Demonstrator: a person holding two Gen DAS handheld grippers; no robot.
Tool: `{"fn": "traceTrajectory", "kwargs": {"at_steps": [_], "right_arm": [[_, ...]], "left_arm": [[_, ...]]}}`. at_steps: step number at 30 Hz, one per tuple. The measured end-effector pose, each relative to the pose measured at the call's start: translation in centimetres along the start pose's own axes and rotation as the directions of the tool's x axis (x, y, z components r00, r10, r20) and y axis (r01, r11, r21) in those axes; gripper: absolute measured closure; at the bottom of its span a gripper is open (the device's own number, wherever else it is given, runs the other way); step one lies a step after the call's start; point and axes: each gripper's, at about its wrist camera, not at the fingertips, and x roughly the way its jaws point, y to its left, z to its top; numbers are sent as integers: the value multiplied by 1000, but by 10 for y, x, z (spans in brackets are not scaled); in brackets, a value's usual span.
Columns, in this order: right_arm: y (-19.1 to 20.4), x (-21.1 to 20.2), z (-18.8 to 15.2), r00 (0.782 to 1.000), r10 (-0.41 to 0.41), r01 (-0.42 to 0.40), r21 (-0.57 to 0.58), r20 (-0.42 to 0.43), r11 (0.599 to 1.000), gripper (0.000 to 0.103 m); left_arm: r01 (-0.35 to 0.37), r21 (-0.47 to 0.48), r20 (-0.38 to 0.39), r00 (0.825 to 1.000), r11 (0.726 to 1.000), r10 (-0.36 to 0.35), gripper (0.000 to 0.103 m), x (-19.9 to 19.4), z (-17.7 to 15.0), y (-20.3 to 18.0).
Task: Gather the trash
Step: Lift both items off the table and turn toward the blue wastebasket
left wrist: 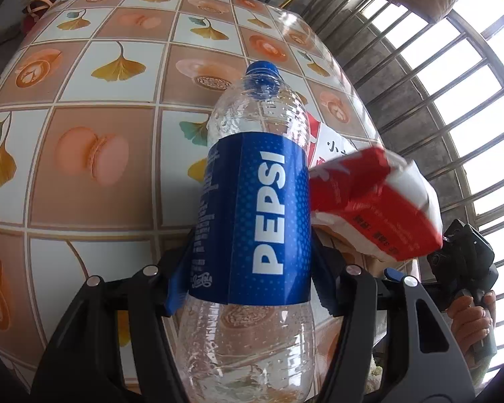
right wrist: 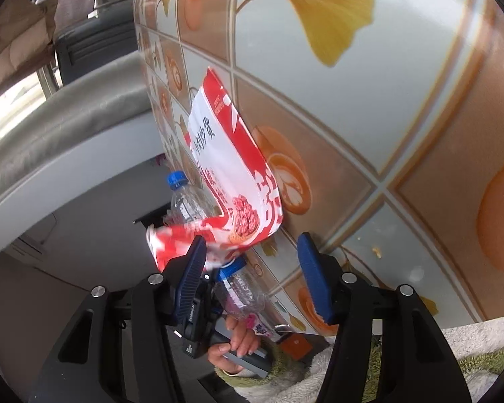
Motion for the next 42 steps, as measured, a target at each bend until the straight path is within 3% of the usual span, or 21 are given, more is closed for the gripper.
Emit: {"fn": "traceTrajectory", "kwargs": {"at_steps": [12, 23, 26, 33, 42], "right_arm": [[4, 15, 1, 999, -36, 36, 43, -14, 998, 50], [-3, 24, 1, 1000, 13, -13, 51, 17, 999, 92], [-3, 17, 1, 998, 47, -48, 34, 33, 998, 97], [10, -8, 0, 990, 93, -87, -65, 106, 994, 98], [18, -31, 0, 980, 151, -134, -134, 129, 982, 98]], "left_arm": [[-4, 12, 9, 1000, 1000, 4, 46, 2, 0, -1], [6, -5, 15, 1000, 1000, -6, 47, -1, -1, 4], [40, -27, 17, 999, 999, -39, 48, -4, -1, 8], [83, -40, 66, 995, 996, -80, 48, -20, -1, 3], [108, -17, 108, 989, 994, -105, 48, -41, -2, -11]]}}
